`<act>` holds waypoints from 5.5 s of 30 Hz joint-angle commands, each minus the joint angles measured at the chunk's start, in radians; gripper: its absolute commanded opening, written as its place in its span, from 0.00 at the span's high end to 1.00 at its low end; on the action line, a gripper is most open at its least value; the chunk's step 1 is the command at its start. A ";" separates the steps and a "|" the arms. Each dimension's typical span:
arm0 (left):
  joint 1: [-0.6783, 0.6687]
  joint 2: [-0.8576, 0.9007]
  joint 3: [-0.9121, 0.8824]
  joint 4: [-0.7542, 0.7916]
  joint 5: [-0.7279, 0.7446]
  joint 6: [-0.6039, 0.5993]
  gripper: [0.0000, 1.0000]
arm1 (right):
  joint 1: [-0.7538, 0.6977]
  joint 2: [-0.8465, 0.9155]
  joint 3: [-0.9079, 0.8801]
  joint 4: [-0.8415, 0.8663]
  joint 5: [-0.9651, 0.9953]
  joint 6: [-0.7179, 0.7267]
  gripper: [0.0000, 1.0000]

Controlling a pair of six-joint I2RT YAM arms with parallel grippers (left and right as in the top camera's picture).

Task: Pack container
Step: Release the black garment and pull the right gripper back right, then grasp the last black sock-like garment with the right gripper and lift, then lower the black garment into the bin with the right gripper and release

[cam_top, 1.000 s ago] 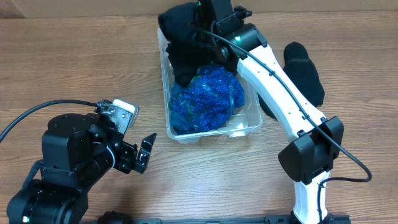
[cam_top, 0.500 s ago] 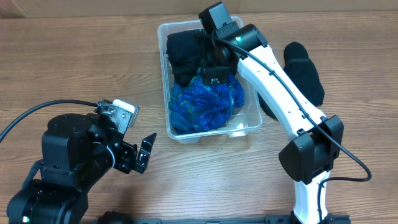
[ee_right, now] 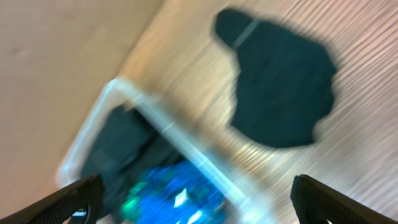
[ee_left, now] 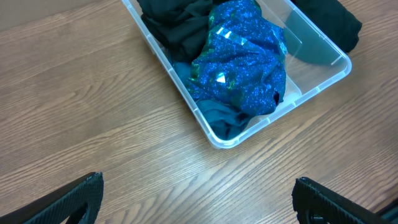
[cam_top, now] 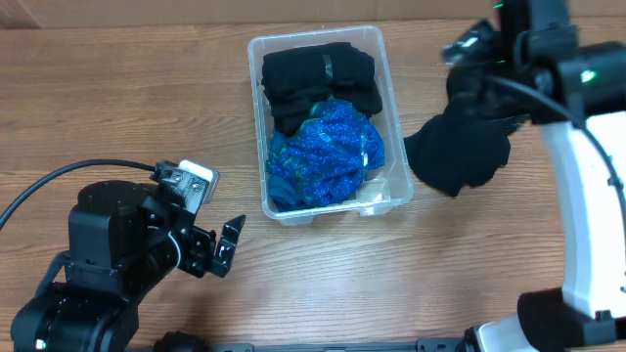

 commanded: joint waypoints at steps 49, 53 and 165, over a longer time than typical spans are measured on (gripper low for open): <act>0.006 0.000 0.014 -0.013 0.009 0.012 0.00 | -0.426 0.365 -0.840 0.940 -0.627 -0.369 0.96; 0.006 0.000 0.014 -0.019 0.009 0.012 0.00 | -0.426 0.295 -0.699 0.814 -0.666 -0.369 0.96; 0.006 0.000 0.014 -0.037 0.011 0.008 0.00 | 0.546 0.073 -0.626 0.738 -0.172 -0.143 0.96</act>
